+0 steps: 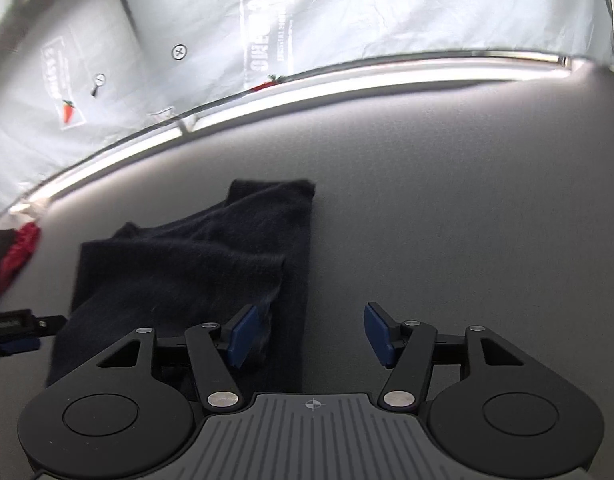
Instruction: Fold clothes
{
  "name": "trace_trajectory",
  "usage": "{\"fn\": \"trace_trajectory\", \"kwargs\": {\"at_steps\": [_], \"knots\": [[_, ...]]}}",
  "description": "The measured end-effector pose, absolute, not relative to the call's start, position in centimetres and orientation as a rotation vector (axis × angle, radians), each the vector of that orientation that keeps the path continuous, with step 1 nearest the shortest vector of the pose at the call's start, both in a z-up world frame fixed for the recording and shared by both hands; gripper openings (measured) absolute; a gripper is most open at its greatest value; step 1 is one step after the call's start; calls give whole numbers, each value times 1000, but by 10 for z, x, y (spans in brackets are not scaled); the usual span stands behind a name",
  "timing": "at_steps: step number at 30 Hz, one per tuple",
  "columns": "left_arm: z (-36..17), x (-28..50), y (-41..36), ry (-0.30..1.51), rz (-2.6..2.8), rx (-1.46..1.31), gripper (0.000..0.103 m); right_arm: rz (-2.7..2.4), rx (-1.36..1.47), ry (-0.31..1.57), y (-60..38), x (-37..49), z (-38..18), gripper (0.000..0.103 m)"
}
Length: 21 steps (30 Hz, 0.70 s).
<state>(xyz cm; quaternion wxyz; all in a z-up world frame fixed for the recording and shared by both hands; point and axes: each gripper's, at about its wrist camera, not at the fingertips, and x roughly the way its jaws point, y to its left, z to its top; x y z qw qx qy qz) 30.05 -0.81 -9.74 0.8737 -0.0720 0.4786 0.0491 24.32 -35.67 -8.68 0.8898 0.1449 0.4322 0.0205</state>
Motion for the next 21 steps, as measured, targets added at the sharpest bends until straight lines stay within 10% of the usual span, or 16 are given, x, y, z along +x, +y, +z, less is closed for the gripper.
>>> {"fn": "trace_trajectory", "kwargs": {"at_steps": [21], "knots": [[-106, 192, -13, 1046, -46, -273, 78, 30, 428, 964, -310, 118, -105, 77]]}}
